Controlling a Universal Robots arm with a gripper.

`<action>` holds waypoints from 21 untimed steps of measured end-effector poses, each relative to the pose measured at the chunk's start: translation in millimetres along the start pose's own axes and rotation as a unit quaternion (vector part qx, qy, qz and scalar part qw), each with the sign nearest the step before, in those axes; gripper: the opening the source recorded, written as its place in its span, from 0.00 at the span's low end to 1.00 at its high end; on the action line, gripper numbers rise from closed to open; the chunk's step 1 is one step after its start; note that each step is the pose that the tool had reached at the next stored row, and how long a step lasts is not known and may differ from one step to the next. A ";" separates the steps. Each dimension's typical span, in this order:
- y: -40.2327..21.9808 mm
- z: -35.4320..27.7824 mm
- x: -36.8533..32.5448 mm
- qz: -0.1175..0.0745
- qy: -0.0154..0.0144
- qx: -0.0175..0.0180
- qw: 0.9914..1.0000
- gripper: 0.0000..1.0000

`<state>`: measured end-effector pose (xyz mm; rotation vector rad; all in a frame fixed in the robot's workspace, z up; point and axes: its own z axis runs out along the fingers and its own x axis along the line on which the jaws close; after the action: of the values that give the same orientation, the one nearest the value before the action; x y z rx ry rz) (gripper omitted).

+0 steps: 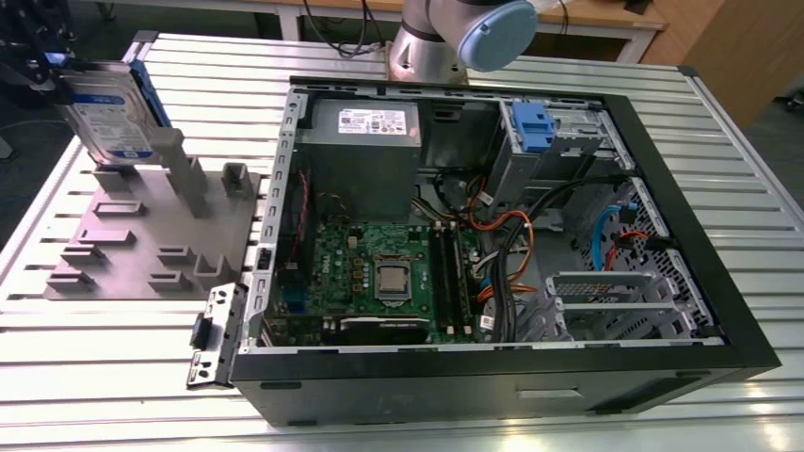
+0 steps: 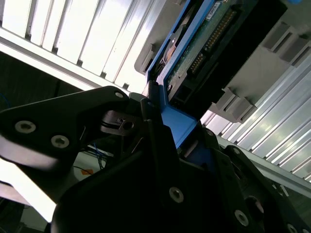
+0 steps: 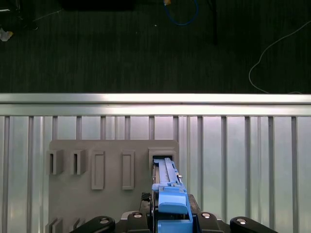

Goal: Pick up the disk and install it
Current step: 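Pick up the disk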

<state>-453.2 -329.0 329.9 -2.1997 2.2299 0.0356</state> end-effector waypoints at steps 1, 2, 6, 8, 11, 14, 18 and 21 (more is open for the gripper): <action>0.0 -0.1 0.0 0.000 0.000 0.000 1.000 0.36; 0.0 -0.8 0.0 0.000 0.000 0.000 1.000 0.36; 0.0 -1.9 0.0 0.000 0.000 0.000 1.000 0.36; 0.0 -2.6 0.0 0.000 0.000 0.000 1.000 0.36; 0.0 -3.8 -0.1 0.000 0.000 0.000 1.000 0.36; 0.1 -5.4 -0.1 0.000 0.000 0.000 1.000 0.36; 0.1 -7.7 -0.2 0.000 0.000 0.000 1.000 0.36; 0.1 -9.5 -0.2 0.000 0.000 0.000 1.000 0.36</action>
<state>-453.2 -329.0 339.4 -2.1998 2.2299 0.0356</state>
